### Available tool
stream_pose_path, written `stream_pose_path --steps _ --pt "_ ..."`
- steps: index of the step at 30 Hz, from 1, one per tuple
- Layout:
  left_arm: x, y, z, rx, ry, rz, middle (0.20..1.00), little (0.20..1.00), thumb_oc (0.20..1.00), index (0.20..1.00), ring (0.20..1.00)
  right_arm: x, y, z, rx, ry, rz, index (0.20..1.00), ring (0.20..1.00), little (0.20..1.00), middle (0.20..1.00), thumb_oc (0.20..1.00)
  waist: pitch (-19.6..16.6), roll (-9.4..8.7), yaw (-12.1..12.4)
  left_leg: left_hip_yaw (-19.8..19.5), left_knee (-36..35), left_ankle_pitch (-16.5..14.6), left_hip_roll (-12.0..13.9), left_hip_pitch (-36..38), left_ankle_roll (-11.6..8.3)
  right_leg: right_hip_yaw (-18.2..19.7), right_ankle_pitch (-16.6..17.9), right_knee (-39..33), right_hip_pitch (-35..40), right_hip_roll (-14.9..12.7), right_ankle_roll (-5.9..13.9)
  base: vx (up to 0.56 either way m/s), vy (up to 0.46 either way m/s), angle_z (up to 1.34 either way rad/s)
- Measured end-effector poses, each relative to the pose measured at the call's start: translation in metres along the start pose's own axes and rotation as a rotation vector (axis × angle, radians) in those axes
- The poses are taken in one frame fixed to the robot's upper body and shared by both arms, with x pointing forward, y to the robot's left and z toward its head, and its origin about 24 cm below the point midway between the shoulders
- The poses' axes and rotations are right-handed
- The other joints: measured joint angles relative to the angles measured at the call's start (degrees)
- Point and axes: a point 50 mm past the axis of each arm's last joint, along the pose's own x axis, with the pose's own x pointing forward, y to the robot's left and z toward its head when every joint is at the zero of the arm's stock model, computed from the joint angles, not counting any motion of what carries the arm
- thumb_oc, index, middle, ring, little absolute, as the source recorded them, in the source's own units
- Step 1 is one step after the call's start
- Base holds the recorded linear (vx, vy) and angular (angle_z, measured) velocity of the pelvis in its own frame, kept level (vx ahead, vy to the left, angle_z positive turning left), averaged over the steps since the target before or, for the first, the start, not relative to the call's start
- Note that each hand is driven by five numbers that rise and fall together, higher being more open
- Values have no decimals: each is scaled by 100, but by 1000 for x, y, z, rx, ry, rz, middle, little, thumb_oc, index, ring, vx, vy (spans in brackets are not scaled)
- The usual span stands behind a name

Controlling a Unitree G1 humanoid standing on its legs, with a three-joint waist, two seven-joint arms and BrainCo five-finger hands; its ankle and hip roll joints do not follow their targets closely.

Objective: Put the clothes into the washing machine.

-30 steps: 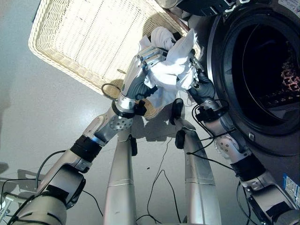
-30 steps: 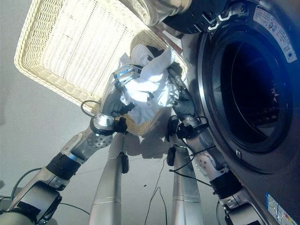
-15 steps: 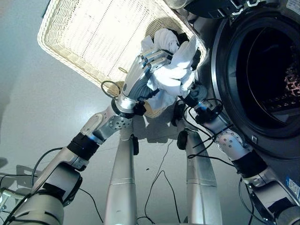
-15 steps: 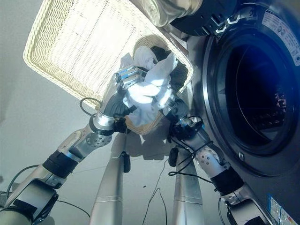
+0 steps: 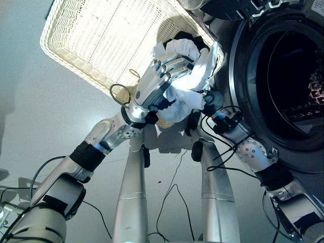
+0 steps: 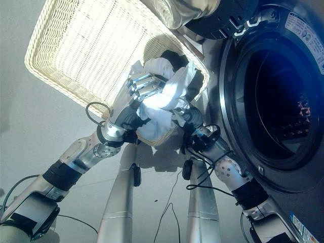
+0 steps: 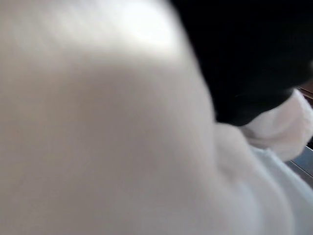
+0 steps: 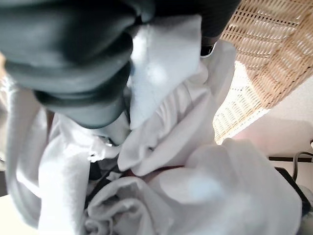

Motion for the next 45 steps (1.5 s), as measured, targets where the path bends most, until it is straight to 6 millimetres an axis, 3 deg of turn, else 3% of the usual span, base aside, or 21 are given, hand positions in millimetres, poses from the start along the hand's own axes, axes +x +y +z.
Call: stream_pose_path --steps 9,10,11,20,25,33,45 --pt "1 0 1 50 6 32 216 216 216 216 216 2 1 1 -1 -3 6 200 200 200 200 200 0 0 4 0 5 -2 -2 0 -2 1 2 2 0 -2 -3 0 0 0" --pt "1 0 1 57 14 43 696 696 696 696 696 2 1 2 -1 -4 8 200 200 200 200 200 0 0 5 0 5 -2 -1 0 -2 1 2 2 0 -1 -3 0 0 0" --pt "1 1 0 64 23 54 1000 1000 1000 1000 1000 2 1 2 -1 -4 9 200 200 200 200 200 0 0 6 0 7 -1 -1 0 -2 1 2 3 0 -1 -3 0 0 0" --pt "-5 4 -7 115 152 211 1000 1000 1000 1000 1000 5 4 -2 16 4 19 200 200 200 200 200 0 0 91 -16 19 -1 0 2 -1 0 1 11 5 0 -2 0 -7 0" --pt "-14 5 -9 -84 312 334 1000 1000 1000 1000 1000 8 8 -4 72 -41 32 200 200 200 200 200 0 1 147 -44 24 0 -2 4 -5 -36 -1 11 38 -7 -5 2 -6 2" --pt "-15 1 -10 -158 362 309 1000 1000 1000 1000 1000 6 8 -4 129 -109 18 200 200 200 200 200 0 1 146 -54 28 -12 -14 4 -20 -46 -15 20 47 -19 17 2 -2 1" --pt "-17 7 -19 -189 396 178 1000 1000 1000 1000 1000 -7 -6 37 116 -423 -47 200 200 200 200 200 0 1 135 -61 105 -2 -14 36 -4 -44 1 11 113 -18 -8 0 0 0"
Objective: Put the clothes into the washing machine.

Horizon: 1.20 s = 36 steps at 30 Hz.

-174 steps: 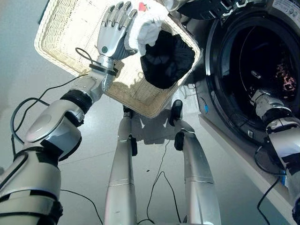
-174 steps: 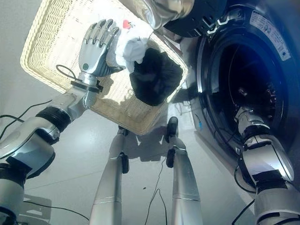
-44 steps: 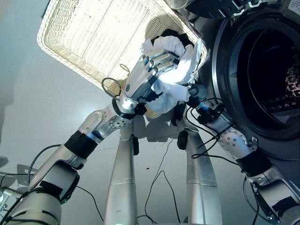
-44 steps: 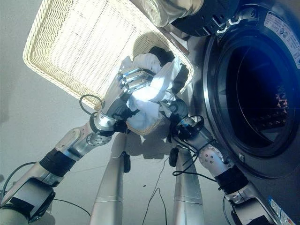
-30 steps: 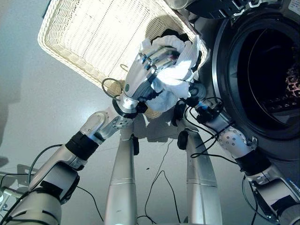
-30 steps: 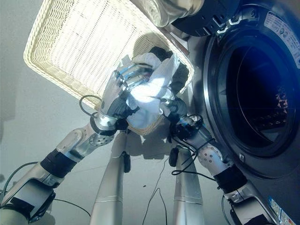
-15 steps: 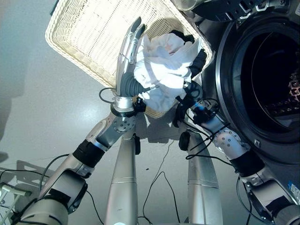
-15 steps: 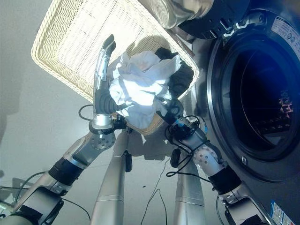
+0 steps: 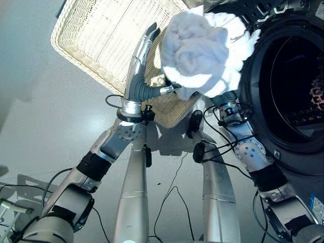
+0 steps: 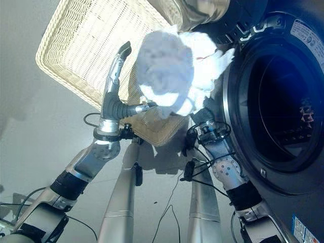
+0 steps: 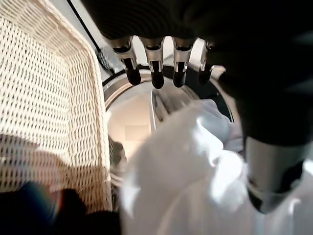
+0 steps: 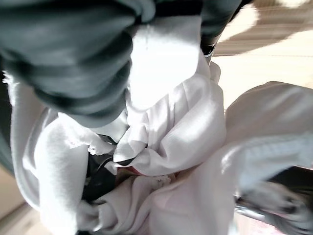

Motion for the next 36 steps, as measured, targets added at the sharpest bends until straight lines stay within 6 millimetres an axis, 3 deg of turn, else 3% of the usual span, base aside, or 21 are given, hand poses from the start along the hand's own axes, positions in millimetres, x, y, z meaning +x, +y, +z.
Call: stream_pose_path --steps 5,14,20,26,32,36 --pt "0 -1 -1 7 -1 -47 1000 1000 1000 1000 1000 0 -1 10 18 -117 -23 200 200 200 200 200 0 0 -6 3 0 -4 0 23 -5 13 -1 -3 7 1 2 0 0 0" --pt "1 1 4 -23 -44 -21 1000 1000 1000 1000 1000 0 -7 7 38 -108 -113 200 200 200 200 200 0 0 -1 7 2 -7 -1 27 -7 25 0 -5 7 3 1 0 0 0" --pt "-6 8 -9 -117 20 240 1000 1000 1000 1000 1000 -9 -44 -11 35 15 -316 200 200 200 200 200 0 0 3 5 16 -9 1 53 -8 21 5 -1 40 7 -8 0 0 0" --pt "-14 15 -44 8 168 373 1000 1000 1000 1000 1000 -30 -94 -13 8 67 -569 200 200 200 200 200 0 0 -8 13 37 -37 12 67 -40 32 2 -16 50 14 1 -1 21 -1" --pt "-6 33 -80 210 281 398 1000 1000 1000 1000 1000 -38 -135 23 20 -54 -795 200 200 200 200 200 0 -1 -91 93 34 -51 57 55 -34 81 82 -120 26 54 -10 7 54 -8" --pt "-2 44 -91 250 328 403 1000 1000 1000 1000 1000 -42 -149 79 -35 -268 -913 200 200 200 200 200 1 -3 -140 177 21 -45 119 38 -15 152 218 -290 31 153 -38 11 12 -13"
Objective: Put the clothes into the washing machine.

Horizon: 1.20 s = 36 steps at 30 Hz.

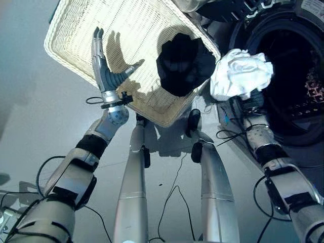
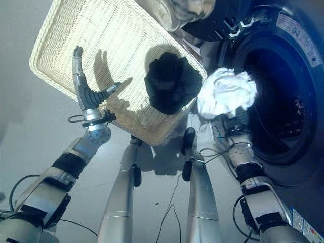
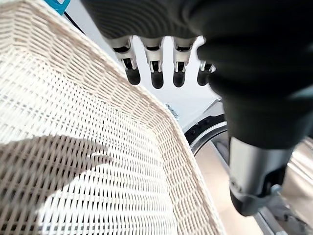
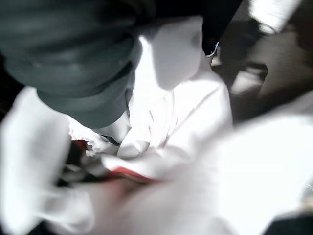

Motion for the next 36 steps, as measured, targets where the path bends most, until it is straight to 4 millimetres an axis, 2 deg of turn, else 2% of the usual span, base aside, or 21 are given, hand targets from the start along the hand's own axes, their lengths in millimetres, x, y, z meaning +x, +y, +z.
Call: stream_pose_path --steps 1,4,5,7,8,9,11,15,18,20,22,25,29,32,34,36 --pt "1 1 -1 3 1 3 1000 1000 1000 1000 1000 2 0 9 4 -36 -13 200 200 200 200 200 0 0 5 -1 0 -6 13 -8 -2 1 11 -15 0 19 1 -1 -14 -11" --pt "5 11 -5 19 6 33 1000 1000 1000 1000 1000 6 4 71 119 -350 -82 200 200 200 200 200 4 -8 -12 -15 0 -10 74 -52 -6 -24 55 -108 5 85 -21 -9 -31 -7" --pt "4 13 -7 27 7 35 1000 1000 1000 1000 1000 3 6 82 185 -453 -114 200 200 200 200 200 4 -8 -6 -14 0 -11 87 -53 -7 -24 64 -122 5 97 -33 -16 -11 -4" --pt "2 17 -11 44 10 36 1000 1000 1000 1000 1000 -3 6 91 217 -554 -204 200 200 200 200 200 6 -12 -17 -13 0 -11 99 -55 -7 -22 85 -137 6 111 -38 -22 -8 -4" --pt "2 20 -12 56 9 37 1000 1000 1000 1000 1000 -6 3 95 217 -603 -288 231 231 231 231 231 7 -13 -7 -8 0 -11 113 -65 -7 -19 120 -177 5 130 -39 -19 -10 -7" --pt "1 22 -15 65 12 36 1000 1000 1000 1000 1000 -9 2 98 210 -631 -359 671 671 671 671 671 13 -25 -3 -6 0 -10 123 -70 -6 -7 144 -201 5 147 -36 -8 -11 -6" --pt "-1 23 -16 70 17 32 1000 1000 1000 1000 1000 -11 1 99 186 -648 -427 1000 1000 1000 1000 1000 14 -27 7 -8 1 -6 116 -82 -1 -7 158 -226 7 141 -24 0 0 0" --pt "7 24 -13 79 -10 20 1000 1000 1000 1000 1000 -9 4 100 108 -645 -440 1000 1000 1000 1000 1000 21 -40 -26 -56 -3 -5 115 -97 3 -18 229 -353 60 155 0 2 -47 -2" --pt "15 21 -9 96 -41 -14 1000 1000 1000 1000 1000 -5 -11 94 10 -569 -509 1000 1000 1000 1000 1000 21 -39 -16 -179 -3 -3 95 -95 4 -99 235 -393 133 132 11 23 -59 7" --pt "20 16 -4 101 -70 -35 1000 1000 1000 1000 1000 1 -13 83 -185 -466 -548 1000 1000 1000 1000 1000 20 -40 -24 -230 -15 11 71 -97 21 -143 239 -425 168 119 19 3 -14 8" --pt "17 2 2 173 -165 -159 1000 1000 1000 1000 1000 8 -8 76 -583 -334 -560 1000 1000 1000 1000 1000 20 -39 -54 -229 -39 36 18 -100 54 -140 252 -436 160 66 66 7 -21 4" --pt "12 -14 11 237 -274 -298 1000 1000 1000 1000 1000 13 -10 66 -898 -177 -603 1000 1000 1000 1000 1000 19 -37 -133 -229 -124 57 -38 -106 81 -143 239 -435 136 18 132 16 -3 5" --pt "18 -26 22 298 -367 -407 1000 1000 1000 1000 1000 16 -6 71 -1143 -102 -621 1000 1000 1000 1000 1000 18 -36 -187 -226 -125 88 -80 -274 116 -136 268 -427 -28 -22 161 3 3 1" --pt "25 -31 28 331 -407 -441 1000 1000 1000 1000 1000 18 -2 74 -1225 -96 -623 1000 1000 1000 1000 1000 18 -36 -207 -226 -128 102 -94 -326 134 -137 269 -431 -73 -36 164 0 0 0" --pt "29 -34 34 333 -415 -444 1000 1000 1000 1000 1000 21 12 72 -1335 -138 -567 1000 1000 1000 1000 1000 17 -35 -232 -225 -128 108 -96 -327 140 -135 272 -430 -73 -36 154 0 16 1" --pt "34 -32 32 304 -362 -408 1000 1000 1000 1000 1000 24 29 67 -1370 -192 -497 1000 1000 1000 1000 1000 17 -35 -274 -221 -128 104 -96 -326 136 -128 268 -432 -78 -36 153 -5 42 -1"
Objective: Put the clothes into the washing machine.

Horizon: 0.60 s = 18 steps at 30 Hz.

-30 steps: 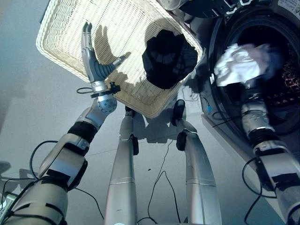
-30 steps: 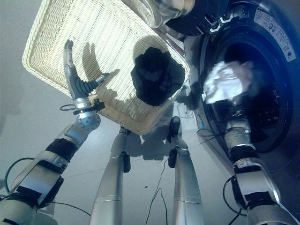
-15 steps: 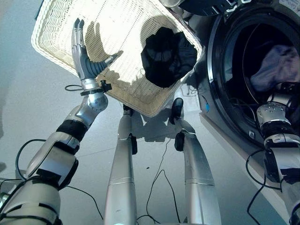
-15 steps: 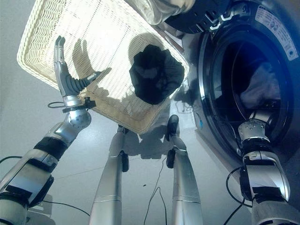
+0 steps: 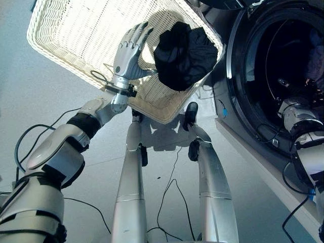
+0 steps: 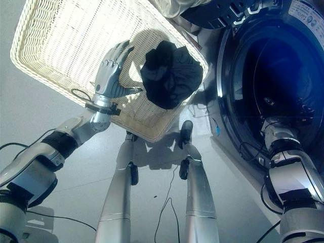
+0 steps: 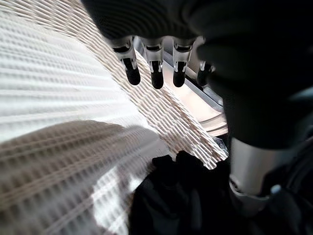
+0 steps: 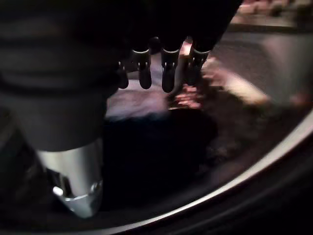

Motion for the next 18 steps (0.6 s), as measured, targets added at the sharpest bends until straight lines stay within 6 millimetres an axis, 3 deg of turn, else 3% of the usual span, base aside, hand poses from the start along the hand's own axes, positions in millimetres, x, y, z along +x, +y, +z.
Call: stream_pose_path --steps 2,6,18 --pt "2 5 -7 -48 83 63 1000 1000 1000 1000 1000 -6 8 16 3 -106 1 1000 1000 1000 1000 1000 -1 3 -30 6 0 -6 7 3 -7 3 -6 1 -6 4 -5 -5 42 -2" --pt "1 11 -13 -153 194 181 1000 1000 1000 1000 1000 -22 21 29 -9 -271 -20 1000 1000 1000 1000 1000 -3 5 -35 26 -1 -12 15 17 -14 23 -13 18 -11 15 -9 0 0 0" --pt "-25 15 -32 -365 438 430 1000 1000 1000 1000 1000 -84 69 19 -81 -574 95 1000 1000 1000 1000 1000 -6 9 -46 216 -77 -46 17 3 -40 204 -144 270 -289 14 -17 -15 37 -2"
